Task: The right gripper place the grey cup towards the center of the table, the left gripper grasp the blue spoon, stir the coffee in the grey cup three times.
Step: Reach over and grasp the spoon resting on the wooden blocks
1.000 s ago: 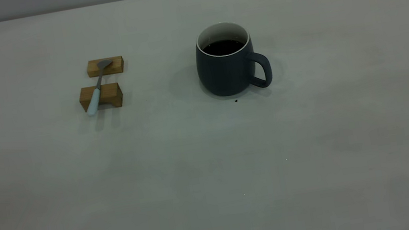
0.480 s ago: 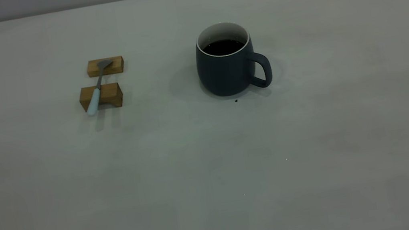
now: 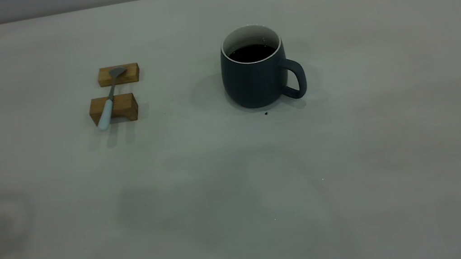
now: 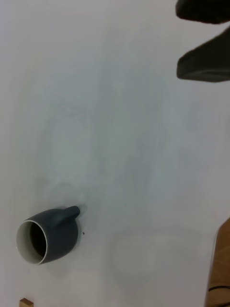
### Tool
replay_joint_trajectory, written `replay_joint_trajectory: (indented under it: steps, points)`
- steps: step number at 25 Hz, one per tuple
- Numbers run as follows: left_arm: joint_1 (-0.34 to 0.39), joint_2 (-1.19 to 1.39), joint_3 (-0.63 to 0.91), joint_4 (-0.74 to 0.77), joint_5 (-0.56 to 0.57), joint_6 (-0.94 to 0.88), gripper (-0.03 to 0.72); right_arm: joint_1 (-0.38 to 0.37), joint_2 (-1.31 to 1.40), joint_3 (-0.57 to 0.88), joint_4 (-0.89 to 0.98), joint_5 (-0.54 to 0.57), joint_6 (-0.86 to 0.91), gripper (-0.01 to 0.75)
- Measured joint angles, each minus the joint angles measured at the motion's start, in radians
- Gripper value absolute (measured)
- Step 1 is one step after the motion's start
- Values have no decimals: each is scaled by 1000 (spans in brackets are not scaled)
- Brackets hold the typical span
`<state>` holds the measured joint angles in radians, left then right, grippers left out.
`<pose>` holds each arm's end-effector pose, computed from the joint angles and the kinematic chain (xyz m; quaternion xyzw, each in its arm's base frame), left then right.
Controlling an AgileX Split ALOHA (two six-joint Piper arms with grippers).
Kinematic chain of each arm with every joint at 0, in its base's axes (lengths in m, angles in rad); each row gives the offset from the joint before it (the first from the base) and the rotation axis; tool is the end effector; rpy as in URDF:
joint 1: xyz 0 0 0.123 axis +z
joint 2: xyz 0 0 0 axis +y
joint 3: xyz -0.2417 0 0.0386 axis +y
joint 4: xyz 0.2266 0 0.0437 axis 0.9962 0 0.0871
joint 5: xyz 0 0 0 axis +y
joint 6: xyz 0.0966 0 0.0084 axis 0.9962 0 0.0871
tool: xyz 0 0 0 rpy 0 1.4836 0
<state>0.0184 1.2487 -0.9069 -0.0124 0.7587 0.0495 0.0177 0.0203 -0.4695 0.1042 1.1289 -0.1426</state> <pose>0.2395 0.0036 0.2474 0.0118 0.9613 0.0040 0.2752 0.0243 0.0095 0.2505 -0.0730 0.8785 0.0226 0.4716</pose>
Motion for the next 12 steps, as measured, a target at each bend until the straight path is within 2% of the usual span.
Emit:
replay_joint_trajectory:
  steps: [3,8,12]
  points:
    - [-8,168,-59,-52,-44,21,668,0,0,0,0,0,0,238]
    - [-68,378,-129,-71,-117,38,666,0,0,0,0,0,0,238]
    - [-122,519,-149,-73,-222,2,664,0,0,0,0,0,0,238]
